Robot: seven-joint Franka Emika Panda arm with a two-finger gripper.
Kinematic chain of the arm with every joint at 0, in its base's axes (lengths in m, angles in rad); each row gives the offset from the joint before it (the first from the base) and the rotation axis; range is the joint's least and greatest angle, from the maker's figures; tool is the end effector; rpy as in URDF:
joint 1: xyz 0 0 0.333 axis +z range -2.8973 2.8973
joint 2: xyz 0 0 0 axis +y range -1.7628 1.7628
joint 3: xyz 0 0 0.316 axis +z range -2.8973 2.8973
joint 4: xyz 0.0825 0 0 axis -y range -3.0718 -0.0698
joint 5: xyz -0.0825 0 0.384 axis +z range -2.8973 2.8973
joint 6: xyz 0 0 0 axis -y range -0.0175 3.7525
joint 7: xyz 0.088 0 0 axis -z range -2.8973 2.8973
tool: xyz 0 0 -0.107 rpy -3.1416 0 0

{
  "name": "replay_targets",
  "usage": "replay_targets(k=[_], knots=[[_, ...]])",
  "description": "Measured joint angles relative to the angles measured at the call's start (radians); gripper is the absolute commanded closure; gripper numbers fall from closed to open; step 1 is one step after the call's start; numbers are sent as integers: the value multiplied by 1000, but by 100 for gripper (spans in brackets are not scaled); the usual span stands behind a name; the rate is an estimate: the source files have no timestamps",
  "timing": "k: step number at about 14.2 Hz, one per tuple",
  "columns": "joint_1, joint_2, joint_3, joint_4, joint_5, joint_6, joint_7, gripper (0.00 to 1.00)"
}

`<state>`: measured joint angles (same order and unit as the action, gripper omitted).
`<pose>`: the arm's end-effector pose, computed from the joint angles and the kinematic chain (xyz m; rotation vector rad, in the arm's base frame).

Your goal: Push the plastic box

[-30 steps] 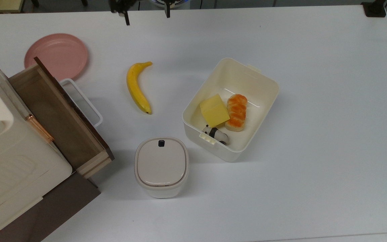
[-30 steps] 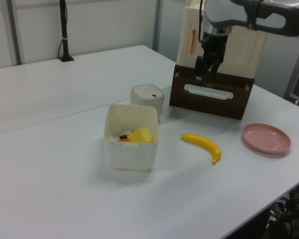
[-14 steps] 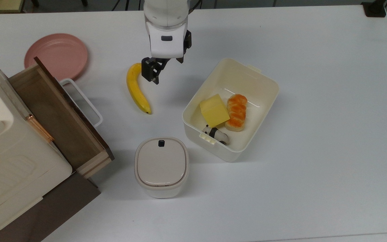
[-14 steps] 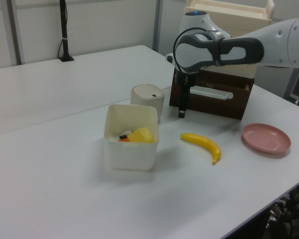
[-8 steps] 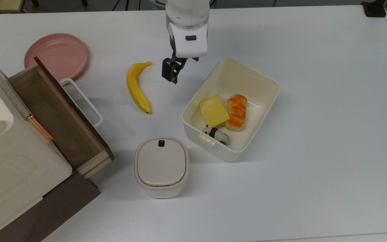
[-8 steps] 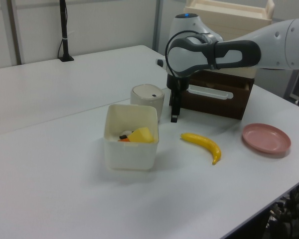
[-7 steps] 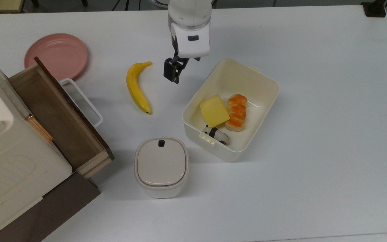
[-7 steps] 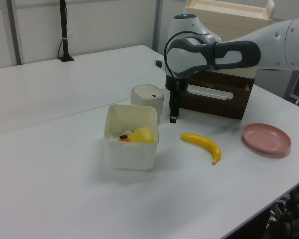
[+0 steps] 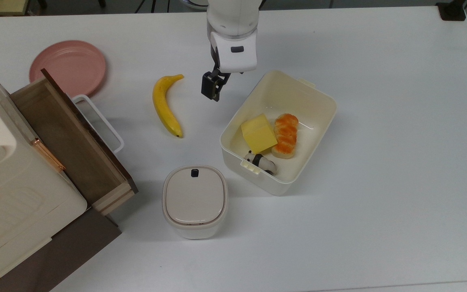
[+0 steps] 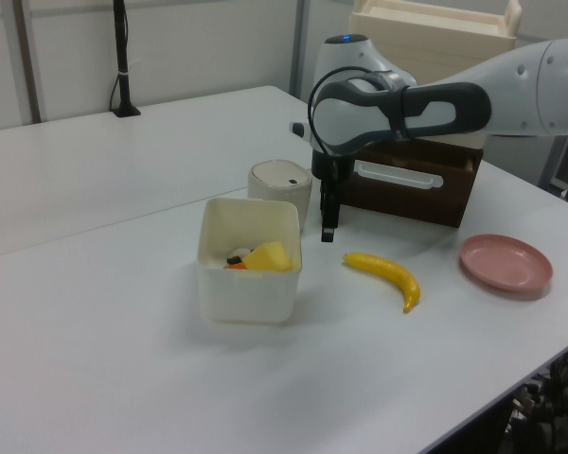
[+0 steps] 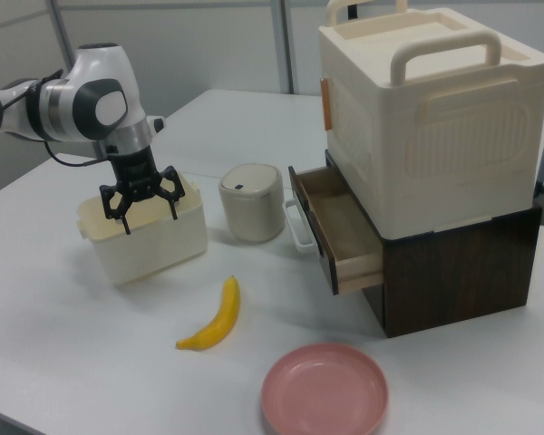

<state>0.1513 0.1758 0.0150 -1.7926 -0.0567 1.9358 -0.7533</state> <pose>0.5993 0.0962 0.4474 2.7656 1.4057 -0.0708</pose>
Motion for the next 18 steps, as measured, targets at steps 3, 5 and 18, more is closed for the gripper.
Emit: replay_targets(k=[3, 5, 18], knots=[[14, 11, 1, -2, 0, 0, 0, 0], [16, 21, 1, -2, 0, 0, 0, 0], [30, 46, 2, -1, -10, 0, 0, 0]])
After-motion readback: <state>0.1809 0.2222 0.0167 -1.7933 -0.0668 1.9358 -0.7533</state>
